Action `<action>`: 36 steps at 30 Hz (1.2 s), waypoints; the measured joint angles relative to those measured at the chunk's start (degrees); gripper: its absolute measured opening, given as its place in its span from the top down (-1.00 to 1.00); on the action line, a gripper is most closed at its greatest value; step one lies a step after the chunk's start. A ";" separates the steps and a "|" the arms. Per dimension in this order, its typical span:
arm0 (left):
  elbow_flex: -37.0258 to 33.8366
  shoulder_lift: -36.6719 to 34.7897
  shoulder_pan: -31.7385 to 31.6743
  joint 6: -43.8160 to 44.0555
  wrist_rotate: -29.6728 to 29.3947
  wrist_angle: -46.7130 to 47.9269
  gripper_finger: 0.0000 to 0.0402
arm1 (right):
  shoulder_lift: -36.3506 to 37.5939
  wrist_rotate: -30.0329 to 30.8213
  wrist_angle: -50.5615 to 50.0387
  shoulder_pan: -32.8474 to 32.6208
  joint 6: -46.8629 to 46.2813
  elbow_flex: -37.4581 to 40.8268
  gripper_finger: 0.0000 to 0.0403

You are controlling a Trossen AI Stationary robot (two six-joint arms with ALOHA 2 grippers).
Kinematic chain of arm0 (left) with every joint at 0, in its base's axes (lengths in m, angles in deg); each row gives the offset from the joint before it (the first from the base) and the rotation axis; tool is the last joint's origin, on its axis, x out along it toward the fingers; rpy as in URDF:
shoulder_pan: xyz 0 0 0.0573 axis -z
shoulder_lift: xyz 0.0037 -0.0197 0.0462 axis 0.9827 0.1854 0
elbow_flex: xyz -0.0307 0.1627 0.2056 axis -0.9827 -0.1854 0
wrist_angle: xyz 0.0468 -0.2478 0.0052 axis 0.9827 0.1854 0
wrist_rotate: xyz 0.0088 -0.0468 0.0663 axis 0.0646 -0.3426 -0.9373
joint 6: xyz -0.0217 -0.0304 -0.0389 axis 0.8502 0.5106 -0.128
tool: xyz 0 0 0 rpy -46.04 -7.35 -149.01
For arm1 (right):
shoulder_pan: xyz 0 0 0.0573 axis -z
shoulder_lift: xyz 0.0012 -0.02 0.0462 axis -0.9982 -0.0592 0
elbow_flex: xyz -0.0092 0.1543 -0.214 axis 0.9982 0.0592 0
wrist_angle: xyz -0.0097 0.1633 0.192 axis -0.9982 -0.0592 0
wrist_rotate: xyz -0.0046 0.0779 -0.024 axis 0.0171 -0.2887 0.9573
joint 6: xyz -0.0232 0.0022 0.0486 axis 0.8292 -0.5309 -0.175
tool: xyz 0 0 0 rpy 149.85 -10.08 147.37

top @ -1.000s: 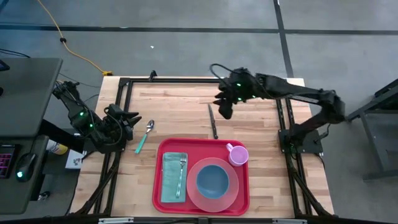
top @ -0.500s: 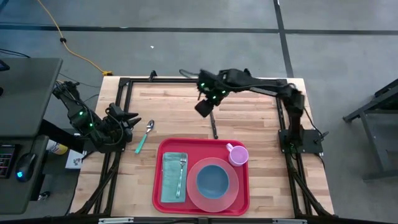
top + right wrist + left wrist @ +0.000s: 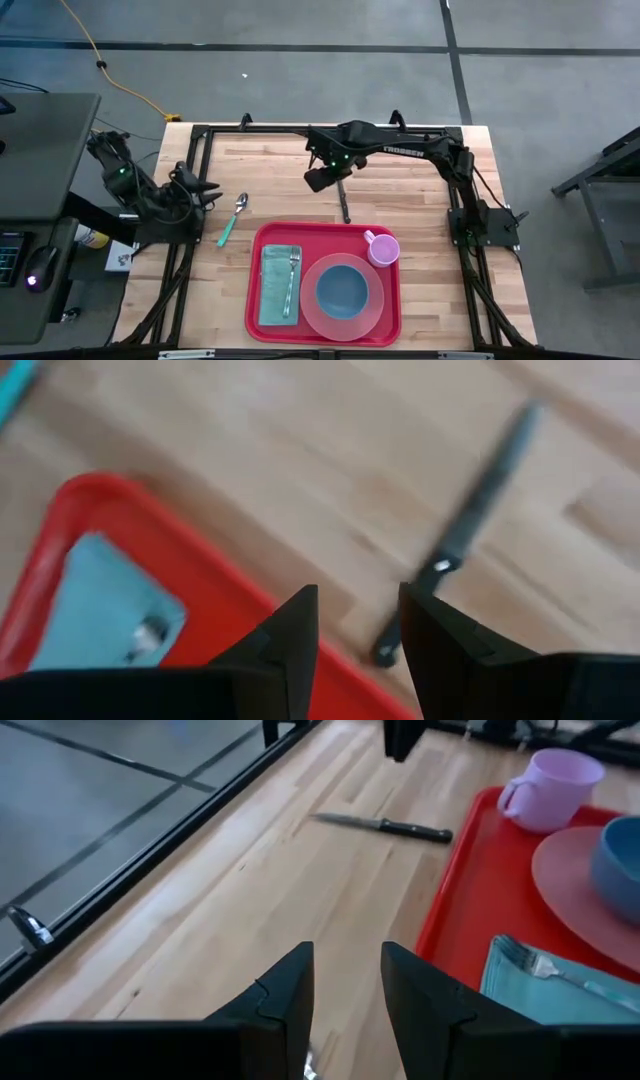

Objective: Set up tray
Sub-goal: Put the black knife on the blue napkin to the left of the blue patterned fork

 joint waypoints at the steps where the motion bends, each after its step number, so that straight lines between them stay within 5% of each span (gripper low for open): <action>1: 0.02 -0.77 0.00 -0.03 -0.04 0.00 0.26 | 0.00 -1.78 0.32 0.00 0.71 0.00 0.41; 4: 0.04 -2.78 0.00 -1.51 0.05 0.00 0.26 | 0.00 -4.14 0.78 0.23 2.02 0.01 0.41; 8: 0.04 -4.69 -0.01 -4.17 0.78 -0.04 0.26 | 0.00 7.92 -4.59 -0.12 -3.16 0.00 0.41; 12: 0.04 -5.73 0.00 -6.04 1.14 -0.13 0.26 | 0.03 13.36 -11.06 -0.59 -9.36 0.67 0.41; 21: 0.04 -5.71 -0.01 -7.69 1.65 -0.15 0.26 | -0.06 6.75 -3.03 -3.16 -16.57 9.59 0.38; 31: 0.04 -5.71 -0.02 -10.49 5.63 -0.25 0.25 | 0.00 3.34 5.76 -5.90 -22.40 19.70 -0.13; 36: 0.19 -5.71 -0.01 -10.50 5.66 -0.44 0.26 | 0.02 4.37 7.15 -5.87 -23.35 22.05 -0.21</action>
